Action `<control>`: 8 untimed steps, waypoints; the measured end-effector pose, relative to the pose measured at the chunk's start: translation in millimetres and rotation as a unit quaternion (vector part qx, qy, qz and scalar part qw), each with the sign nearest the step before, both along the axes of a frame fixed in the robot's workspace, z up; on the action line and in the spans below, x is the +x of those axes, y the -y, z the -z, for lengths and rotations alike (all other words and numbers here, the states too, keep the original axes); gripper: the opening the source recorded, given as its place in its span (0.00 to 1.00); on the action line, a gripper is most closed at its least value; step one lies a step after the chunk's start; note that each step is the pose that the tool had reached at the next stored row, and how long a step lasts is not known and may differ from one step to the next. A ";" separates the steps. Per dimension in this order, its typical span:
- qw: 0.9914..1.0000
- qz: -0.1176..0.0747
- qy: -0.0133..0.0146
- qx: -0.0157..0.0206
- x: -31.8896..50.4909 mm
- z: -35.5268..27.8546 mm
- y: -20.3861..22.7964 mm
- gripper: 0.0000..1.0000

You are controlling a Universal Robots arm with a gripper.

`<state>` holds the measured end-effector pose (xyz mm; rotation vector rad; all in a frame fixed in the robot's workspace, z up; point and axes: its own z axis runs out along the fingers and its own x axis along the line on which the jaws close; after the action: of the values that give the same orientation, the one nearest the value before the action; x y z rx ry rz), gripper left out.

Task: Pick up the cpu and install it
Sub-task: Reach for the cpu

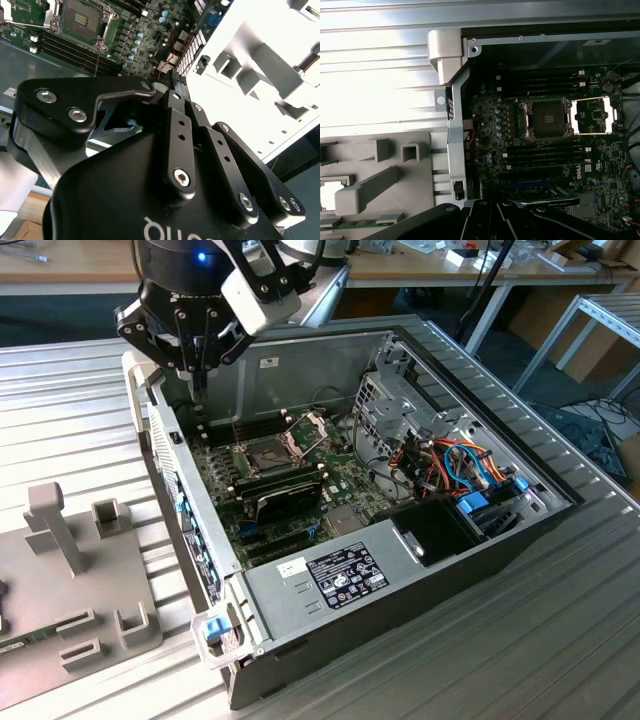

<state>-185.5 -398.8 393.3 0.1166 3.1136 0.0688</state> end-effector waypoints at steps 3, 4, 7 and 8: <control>1.000 0.000 0.000 0.000 -2.2 0.0 0.0 0.11; 1.000 0.000 0.000 0.000 -3.0 0.0 0.0 0.11; 1.000 0.000 0.000 0.000 -4.8 0.0 0.0 0.11; 1.000 0.000 0.000 0.000 -5.5 0.0 0.0 0.11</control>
<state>-191.0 -398.9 393.3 0.1167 3.1137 0.0688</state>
